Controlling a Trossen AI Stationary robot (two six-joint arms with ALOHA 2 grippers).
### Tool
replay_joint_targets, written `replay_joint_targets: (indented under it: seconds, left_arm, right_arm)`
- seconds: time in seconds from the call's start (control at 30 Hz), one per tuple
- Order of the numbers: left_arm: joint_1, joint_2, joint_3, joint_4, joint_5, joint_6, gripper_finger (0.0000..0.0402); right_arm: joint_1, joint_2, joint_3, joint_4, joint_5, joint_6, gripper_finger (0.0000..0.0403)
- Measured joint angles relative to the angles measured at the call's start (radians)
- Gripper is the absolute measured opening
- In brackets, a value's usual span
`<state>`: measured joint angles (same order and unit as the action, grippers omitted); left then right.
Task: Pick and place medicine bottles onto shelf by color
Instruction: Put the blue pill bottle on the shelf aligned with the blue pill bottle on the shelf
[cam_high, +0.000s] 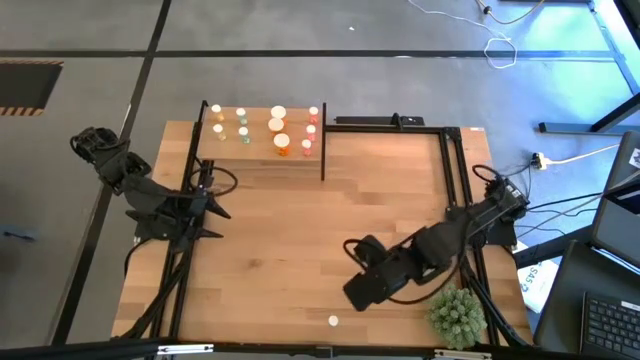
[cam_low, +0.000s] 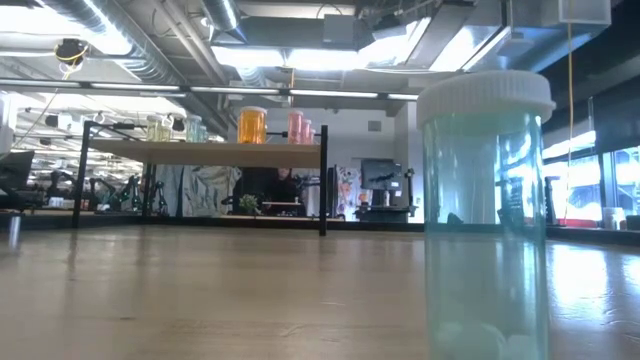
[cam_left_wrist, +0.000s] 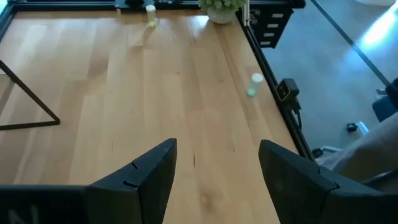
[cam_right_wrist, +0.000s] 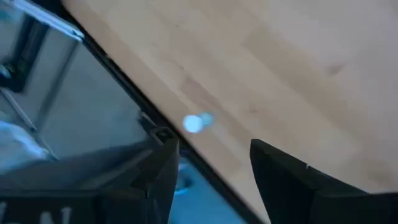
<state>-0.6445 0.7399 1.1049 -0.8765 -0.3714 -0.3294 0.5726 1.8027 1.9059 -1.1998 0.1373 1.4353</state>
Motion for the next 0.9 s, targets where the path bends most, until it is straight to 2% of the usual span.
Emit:
replay_joint_targets:
  seconds: [0.13,0.3,0.47,0.8,0.9]
  left_arm:
    - [-0.012,0.0,0.0,-0.011,-0.001,0.0,0.0224]
    - [-0.013,0.0,0.0,-0.015,-0.001,0.0,0.0224]
    - [-0.013,0.0,0.0,-0.041,-0.002,0.0,0.0224]
    - [-0.013,0.0,0.0,-0.049,-0.003,0.0,0.0224]
    - [-0.013,0.0,0.0,-0.048,-0.003,0.0,0.0224]
  right_arm:
    - [0.001,0.0,-0.108,0.158,0.009,0.144,0.02]
    - [0.001,0.003,-0.211,0.25,0.002,0.275,0.02]
    - [0.0,0.032,-0.241,0.344,-0.052,0.295,0.02]
    - [0.015,0.141,-0.231,0.523,-0.068,0.189,0.02]
    - [0.015,0.159,-0.231,0.56,-0.084,0.211,0.02]
